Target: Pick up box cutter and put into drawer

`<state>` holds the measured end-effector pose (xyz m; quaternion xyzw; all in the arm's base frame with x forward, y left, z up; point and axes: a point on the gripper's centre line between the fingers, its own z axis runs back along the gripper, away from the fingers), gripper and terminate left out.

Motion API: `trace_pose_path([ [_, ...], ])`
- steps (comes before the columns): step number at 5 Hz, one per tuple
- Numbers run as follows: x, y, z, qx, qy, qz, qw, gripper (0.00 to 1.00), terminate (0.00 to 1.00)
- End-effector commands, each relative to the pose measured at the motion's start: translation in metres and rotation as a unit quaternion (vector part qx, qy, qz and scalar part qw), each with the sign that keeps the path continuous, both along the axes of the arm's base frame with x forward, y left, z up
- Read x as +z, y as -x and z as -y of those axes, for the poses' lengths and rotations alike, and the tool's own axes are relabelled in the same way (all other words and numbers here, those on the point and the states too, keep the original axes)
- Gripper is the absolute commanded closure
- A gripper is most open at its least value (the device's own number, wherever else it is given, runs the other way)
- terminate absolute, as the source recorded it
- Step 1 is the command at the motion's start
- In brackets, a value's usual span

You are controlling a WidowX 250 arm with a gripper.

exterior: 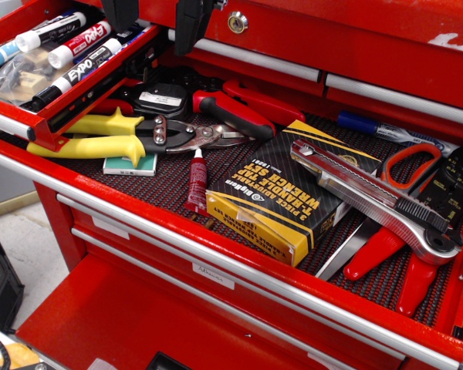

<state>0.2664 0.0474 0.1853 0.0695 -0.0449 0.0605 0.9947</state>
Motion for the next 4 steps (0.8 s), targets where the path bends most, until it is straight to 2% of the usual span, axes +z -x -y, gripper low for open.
trace_pose_path([
  [1,0.000,0.000,0.000,0.000,0.000,0.000,1.0000,0.00,0.00],
  [2,-0.007,0.008,0.050,0.124,0.007,0.023,0.9919,0.00,0.00],
  [3,-0.013,0.015,0.100,0.247,0.039,0.046,0.9672,0.00,0.00],
  [4,-0.023,0.005,0.144,0.366,0.059,0.051,0.9274,0.00,0.00],
])
